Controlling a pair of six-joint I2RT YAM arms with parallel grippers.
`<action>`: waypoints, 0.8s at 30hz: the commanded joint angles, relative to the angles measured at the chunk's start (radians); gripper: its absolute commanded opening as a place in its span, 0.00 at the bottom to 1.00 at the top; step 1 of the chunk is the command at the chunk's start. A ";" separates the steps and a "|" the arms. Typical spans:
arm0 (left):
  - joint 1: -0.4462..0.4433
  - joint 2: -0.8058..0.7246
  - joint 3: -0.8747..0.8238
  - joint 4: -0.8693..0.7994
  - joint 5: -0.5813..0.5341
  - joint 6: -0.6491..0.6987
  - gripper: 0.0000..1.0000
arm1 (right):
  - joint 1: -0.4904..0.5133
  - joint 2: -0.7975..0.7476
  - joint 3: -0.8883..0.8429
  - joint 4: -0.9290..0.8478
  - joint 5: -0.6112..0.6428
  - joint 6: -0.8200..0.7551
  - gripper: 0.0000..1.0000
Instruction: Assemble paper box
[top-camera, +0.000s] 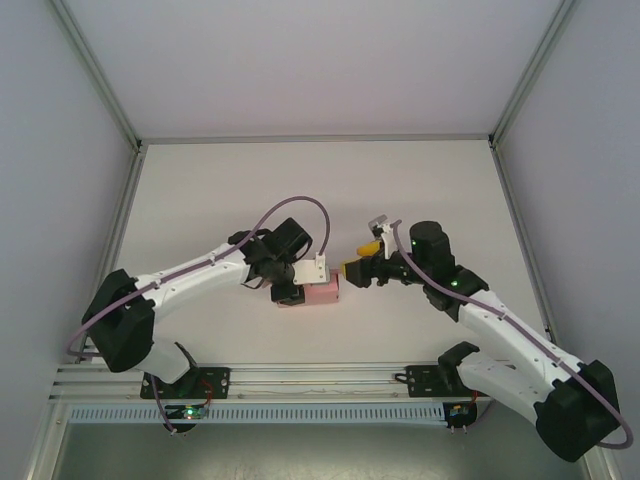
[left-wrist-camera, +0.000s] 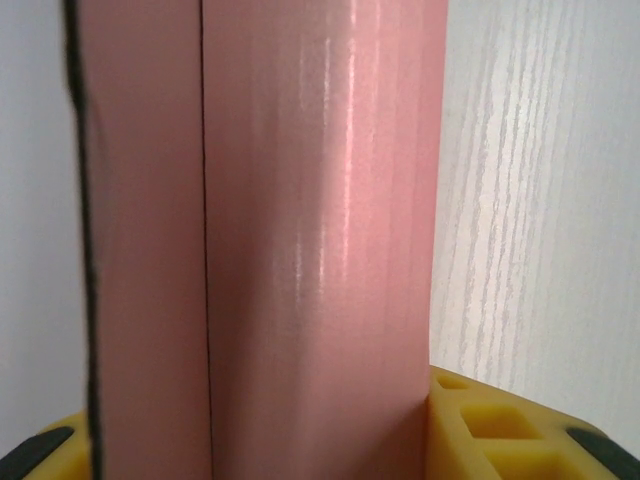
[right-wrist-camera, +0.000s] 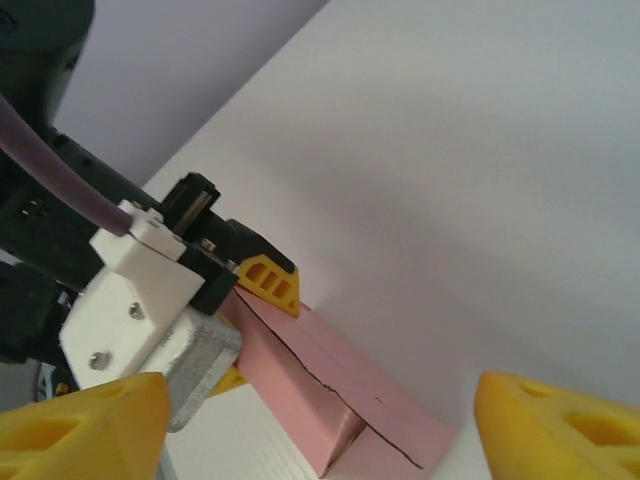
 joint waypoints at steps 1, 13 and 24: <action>0.017 0.015 0.027 -0.042 0.033 0.036 0.44 | 0.006 0.045 0.018 -0.040 0.005 -0.103 0.74; 0.021 0.092 0.050 -0.042 0.014 0.040 0.45 | 0.025 0.154 0.017 -0.026 -0.015 -0.140 0.57; 0.021 0.094 0.057 -0.035 0.015 0.034 0.45 | 0.048 0.201 0.044 -0.050 -0.009 -0.129 0.25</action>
